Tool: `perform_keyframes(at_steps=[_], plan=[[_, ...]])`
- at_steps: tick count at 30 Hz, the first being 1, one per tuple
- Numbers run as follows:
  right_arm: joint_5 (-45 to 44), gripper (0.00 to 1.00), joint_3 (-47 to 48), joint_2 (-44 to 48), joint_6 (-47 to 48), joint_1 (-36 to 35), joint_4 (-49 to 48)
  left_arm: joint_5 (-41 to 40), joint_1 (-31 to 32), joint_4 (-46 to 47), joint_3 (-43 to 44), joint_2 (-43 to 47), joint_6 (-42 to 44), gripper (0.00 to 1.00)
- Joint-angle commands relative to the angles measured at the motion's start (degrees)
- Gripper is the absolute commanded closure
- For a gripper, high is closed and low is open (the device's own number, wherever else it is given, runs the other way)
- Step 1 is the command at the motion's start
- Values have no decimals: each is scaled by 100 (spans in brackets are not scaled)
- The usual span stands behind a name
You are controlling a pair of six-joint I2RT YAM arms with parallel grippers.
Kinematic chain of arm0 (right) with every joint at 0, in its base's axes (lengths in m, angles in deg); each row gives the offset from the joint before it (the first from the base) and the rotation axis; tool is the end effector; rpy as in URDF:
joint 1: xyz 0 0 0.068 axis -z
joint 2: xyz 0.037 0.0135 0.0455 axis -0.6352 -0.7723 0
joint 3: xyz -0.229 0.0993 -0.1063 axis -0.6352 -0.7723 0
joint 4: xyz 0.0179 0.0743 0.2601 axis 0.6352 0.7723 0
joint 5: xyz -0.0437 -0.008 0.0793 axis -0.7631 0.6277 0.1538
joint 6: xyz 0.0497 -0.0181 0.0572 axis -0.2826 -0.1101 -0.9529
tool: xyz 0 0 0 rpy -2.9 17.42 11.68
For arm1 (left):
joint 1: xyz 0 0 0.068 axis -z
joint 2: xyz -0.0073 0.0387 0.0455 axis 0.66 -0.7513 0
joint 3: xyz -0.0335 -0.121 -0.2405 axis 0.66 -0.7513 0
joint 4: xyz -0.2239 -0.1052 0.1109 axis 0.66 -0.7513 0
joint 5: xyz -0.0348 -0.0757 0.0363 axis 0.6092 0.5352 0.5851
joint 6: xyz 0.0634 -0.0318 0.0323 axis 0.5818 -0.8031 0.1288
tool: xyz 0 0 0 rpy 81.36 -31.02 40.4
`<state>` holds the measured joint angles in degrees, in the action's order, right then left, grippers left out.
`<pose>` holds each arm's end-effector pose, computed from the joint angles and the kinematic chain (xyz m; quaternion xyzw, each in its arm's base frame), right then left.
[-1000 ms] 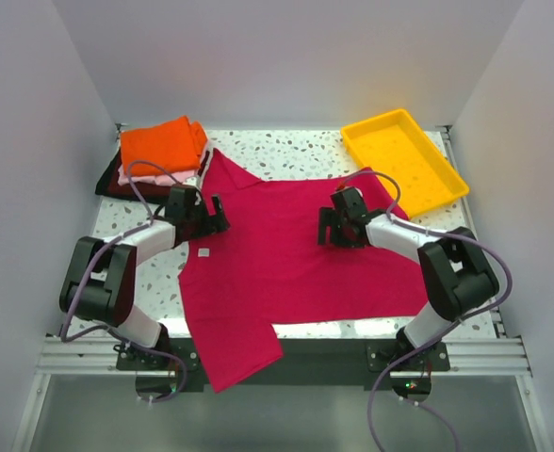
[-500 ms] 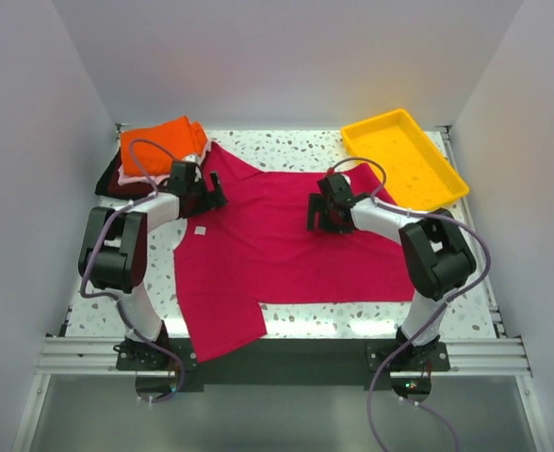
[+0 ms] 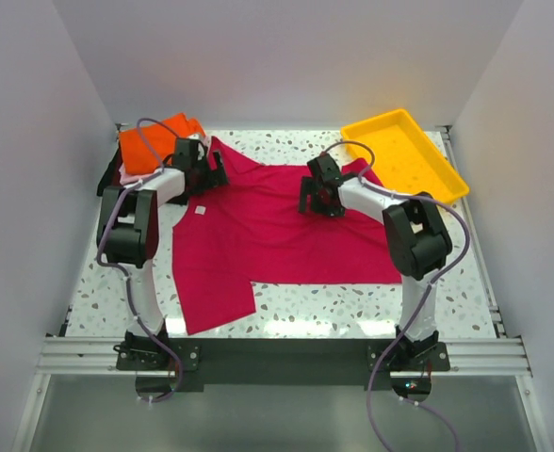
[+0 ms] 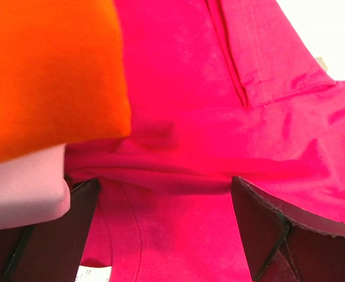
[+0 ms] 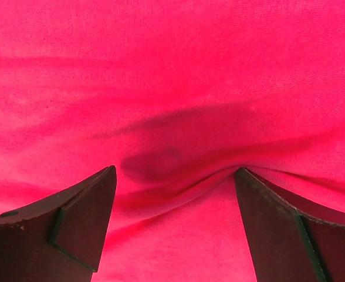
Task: Fold and stack the t-shirts
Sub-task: Flatten the tshirt out
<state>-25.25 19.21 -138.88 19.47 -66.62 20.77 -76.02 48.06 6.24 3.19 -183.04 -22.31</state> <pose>0.4008 0.1929 0.1317 0.0540 0.9594 0.0552 0.2711 0.4659 -0.0609 0.1339 -0.1501 0.9201 -0.1426 0.3326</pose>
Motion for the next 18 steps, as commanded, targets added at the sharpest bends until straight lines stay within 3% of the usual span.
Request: perform_keyframes(at_steps=[1,10,18], plan=[[103,15,225,-358,-180,160,345,333,-52,75,424,-236,220,0],[279,15,586,264,470,134,592,158,413,-4,373,799,378,0],[657,15,-582,1643,585,-6,433,-326,958,-101,-1269,2372,150,0]])
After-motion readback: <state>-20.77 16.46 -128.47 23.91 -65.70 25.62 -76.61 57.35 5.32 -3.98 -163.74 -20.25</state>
